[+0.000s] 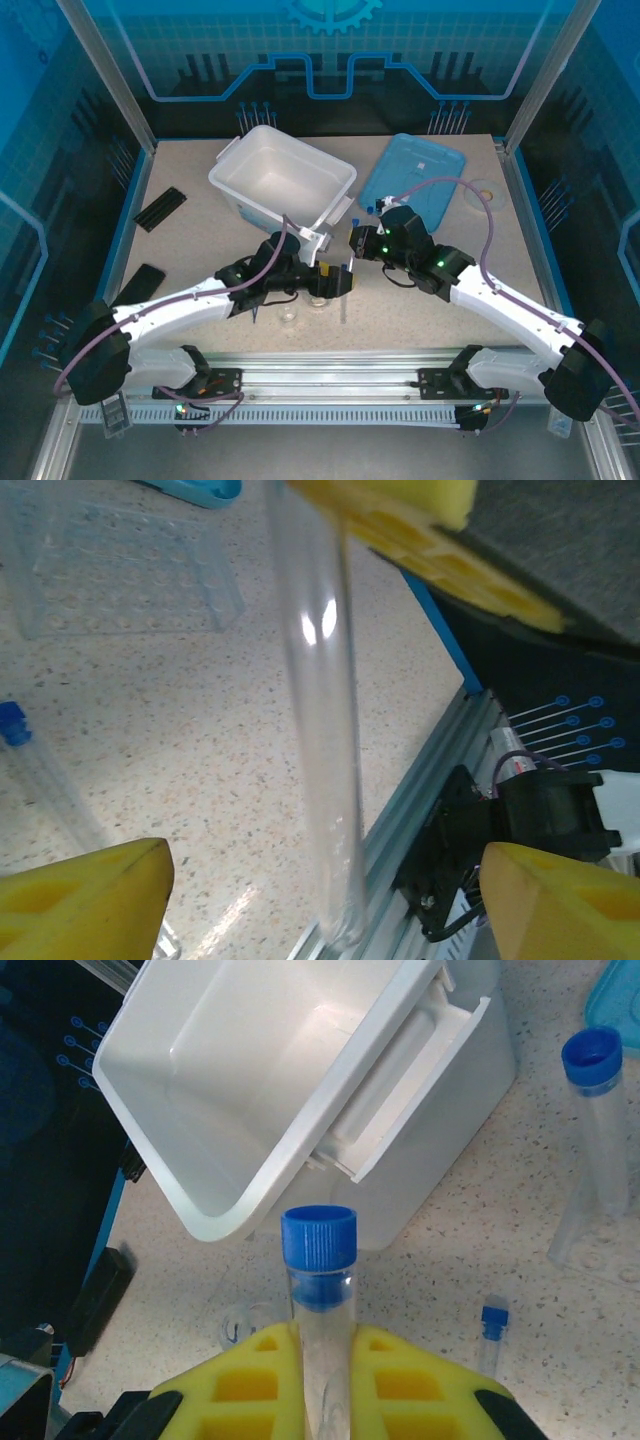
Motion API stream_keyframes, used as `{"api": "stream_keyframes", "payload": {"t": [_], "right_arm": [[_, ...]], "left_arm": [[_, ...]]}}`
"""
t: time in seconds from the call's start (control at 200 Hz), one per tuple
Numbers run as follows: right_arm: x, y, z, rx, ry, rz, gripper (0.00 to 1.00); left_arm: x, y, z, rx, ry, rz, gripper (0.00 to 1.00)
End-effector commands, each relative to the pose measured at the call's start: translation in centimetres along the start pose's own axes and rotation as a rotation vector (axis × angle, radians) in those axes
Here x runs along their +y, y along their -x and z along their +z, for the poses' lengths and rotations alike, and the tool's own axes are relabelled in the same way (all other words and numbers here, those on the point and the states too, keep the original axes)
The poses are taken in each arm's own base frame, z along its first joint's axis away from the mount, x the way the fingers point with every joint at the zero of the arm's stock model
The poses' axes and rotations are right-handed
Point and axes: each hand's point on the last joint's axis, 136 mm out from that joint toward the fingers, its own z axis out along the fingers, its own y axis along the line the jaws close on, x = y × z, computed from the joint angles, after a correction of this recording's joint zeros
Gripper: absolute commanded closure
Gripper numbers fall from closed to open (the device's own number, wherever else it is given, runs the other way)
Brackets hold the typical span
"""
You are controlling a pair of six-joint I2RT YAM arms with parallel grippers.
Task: Organize the chemistry lab equipment
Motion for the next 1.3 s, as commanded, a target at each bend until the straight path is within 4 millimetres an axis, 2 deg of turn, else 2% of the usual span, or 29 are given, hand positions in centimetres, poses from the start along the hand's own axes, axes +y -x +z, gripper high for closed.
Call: {"api": "stream_keyframes", "payload": {"t": [0.0, 0.29, 0.445, 0.761, 0.971, 0.996, 1.021, 1.131, 1.181, 1.226, 1.296], "right_arm": [[1.6, 1.2, -0.5, -0.053, 0.076, 0.051, 0.86], [2.2, 1.9, -1.0, -0.09, 0.092, 0.068, 0.86], [2.2, 1.9, -1.0, -0.091, 0.091, 0.066, 0.86], [1.9, 2.0, -1.1, -0.102, 0.072, 0.055, 0.86], [1.9, 2.2, -1.3, -0.109, 0.072, 0.054, 0.86], [1.9, 2.2, -1.3, -0.109, 0.074, 0.054, 0.86], [1.1, 1.4, -0.9, -0.093, 0.057, 0.052, 0.86], [1.1, 1.3, -0.9, -0.089, 0.059, 0.053, 0.85], [1.2, 1.2, -0.8, -0.086, 0.059, 0.051, 0.83], [1.3, 1.3, -0.9, -0.081, 0.059, 0.044, 0.77], [0.9, 1.1, -1.0, -0.071, 0.04, 0.027, 0.61]], "left_arm": [[-1.4, 0.3, 0.5, -0.006, -0.08, -0.018, 0.22], [-1.3, 0.7, 1.2, -0.015, -0.091, -0.034, 0.33], [-1.5, 0.8, 1.3, -0.019, -0.097, -0.034, 0.47], [-1.4, 0.9, 1.1, -0.023, -0.083, -0.028, 0.66], [-1.0, 0.9, 0.9, -0.024, -0.057, -0.017, 0.87], [-1.0, 0.9, 0.9, -0.024, -0.055, -0.015, 0.88], [-0.9, 0.8, 0.9, -0.023, -0.051, -0.015, 0.89], [-0.8, 0.8, 0.8, -0.021, -0.043, -0.007, 0.9], [-0.7, 0.7, 0.8, -0.018, -0.038, -0.003, 0.9], [-0.6, 0.7, 0.8, -0.016, -0.031, 0.005, 0.91], [-0.3, 0.7, 0.6, -0.01, -0.005, 0.025, 0.91]]}}
